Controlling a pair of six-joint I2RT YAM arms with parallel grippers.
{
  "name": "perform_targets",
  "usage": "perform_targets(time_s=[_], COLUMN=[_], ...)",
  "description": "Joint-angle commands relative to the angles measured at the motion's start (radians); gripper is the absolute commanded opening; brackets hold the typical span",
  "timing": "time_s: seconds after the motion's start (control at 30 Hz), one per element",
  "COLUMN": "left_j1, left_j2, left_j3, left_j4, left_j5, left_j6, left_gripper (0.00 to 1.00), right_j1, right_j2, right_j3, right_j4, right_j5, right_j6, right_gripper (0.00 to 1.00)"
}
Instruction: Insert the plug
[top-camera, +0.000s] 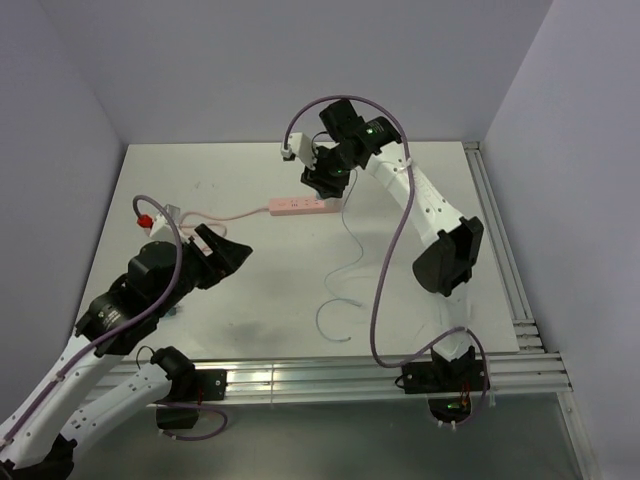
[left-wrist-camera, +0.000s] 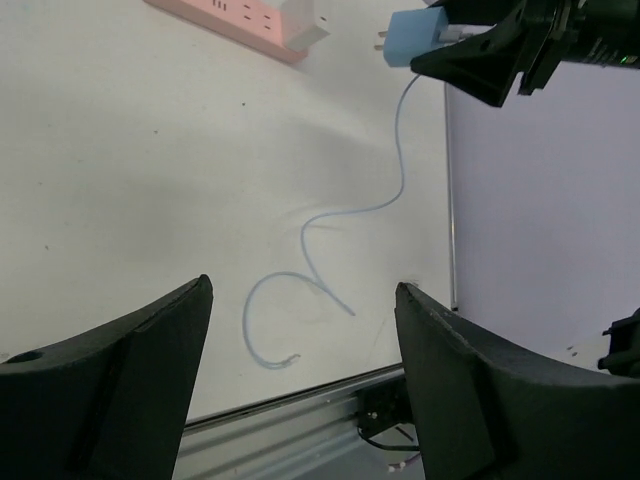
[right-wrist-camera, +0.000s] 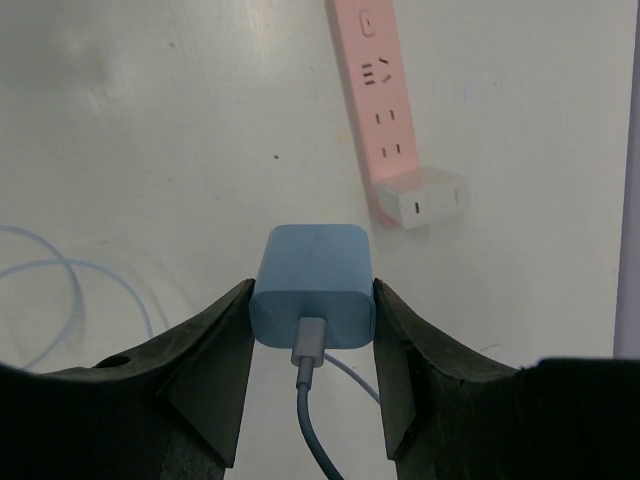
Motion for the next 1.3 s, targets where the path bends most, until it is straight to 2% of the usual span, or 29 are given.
perform_targets(time_s=[0.0, 0.1, 0.27, 0.4, 0.77, 1.27], left_j1=[0.003, 0.003, 0.003, 0.003, 0.003, 0.003], left_j2=[0.001, 0.018, 0.062, 0.092, 0.063, 0.067], left_j3=[-0.037, -0.074, -0.149, -0.172, -0.246, -0.271], left_j4=[0.071, 0.095, 0.181, 0.219, 0.275, 0.304], left_j5=[-0.042, -0.048, -0.039, -0.045, -0.022, 0.007], left_j6=[0.029, 0.036, 0.029, 0.038, 0.036, 0.064], left_gripper=[0.78, 0.76, 0.73, 0.72, 0.7, 0.7], right_j1=[-0.014, -0.016, -0.016, -0.016, -0.011, -0.017], right_j2=[0.065, 0.136, 0.217, 0.309, 0.393, 0.475], right_j3=[0.166, 0.238, 0.231, 0.284, 0.274, 0.3], right_j4=[-0.099, -0.099, -0.01, 0.006, 0.054, 0.079], right_j5=[0.035, 0.015, 0.023, 0.02, 0.027, 0.096], right_j6=[-0.136, -0.206, -0.282, -0.311, -0.357, -0.371], right_gripper=[0.0, 0.0, 0.0, 0.0, 0.0, 0.0])
